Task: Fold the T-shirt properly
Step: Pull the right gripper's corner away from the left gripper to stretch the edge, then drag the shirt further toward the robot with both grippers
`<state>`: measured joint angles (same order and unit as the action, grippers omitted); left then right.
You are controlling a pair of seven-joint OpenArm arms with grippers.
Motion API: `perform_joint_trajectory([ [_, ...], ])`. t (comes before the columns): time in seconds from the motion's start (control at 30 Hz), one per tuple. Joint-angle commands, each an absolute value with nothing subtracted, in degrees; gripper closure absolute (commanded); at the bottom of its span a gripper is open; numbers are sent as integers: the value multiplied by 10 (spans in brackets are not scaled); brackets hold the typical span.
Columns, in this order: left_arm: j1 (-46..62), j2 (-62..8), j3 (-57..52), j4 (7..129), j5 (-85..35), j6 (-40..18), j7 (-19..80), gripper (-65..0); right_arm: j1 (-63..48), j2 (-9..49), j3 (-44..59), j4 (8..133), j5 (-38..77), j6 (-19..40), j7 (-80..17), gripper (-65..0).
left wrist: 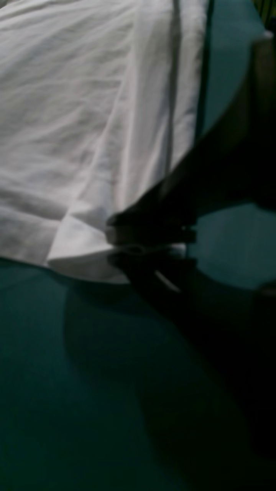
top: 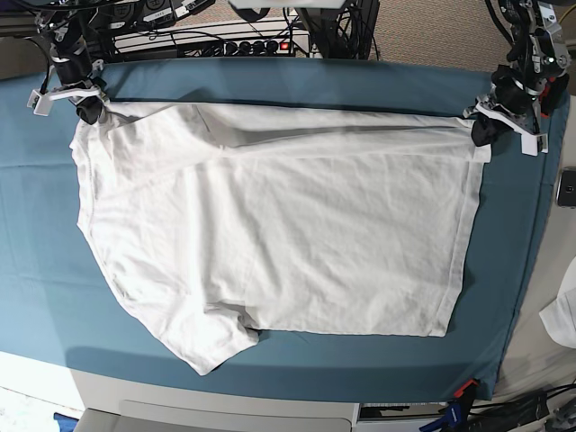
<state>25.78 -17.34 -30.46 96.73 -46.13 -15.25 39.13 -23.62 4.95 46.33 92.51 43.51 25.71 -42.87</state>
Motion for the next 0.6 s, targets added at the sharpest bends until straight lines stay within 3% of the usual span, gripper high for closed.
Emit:
perform_joint_trajectory([
  [0.0,260,-179,-305,970,-453,-149,411,0,-237,62,465,931,439,261,-420,-8],
  [0.57,261,-180,-306,971,-453,-157,423,0,-239,75,465,931,439,261,-435,0],
])
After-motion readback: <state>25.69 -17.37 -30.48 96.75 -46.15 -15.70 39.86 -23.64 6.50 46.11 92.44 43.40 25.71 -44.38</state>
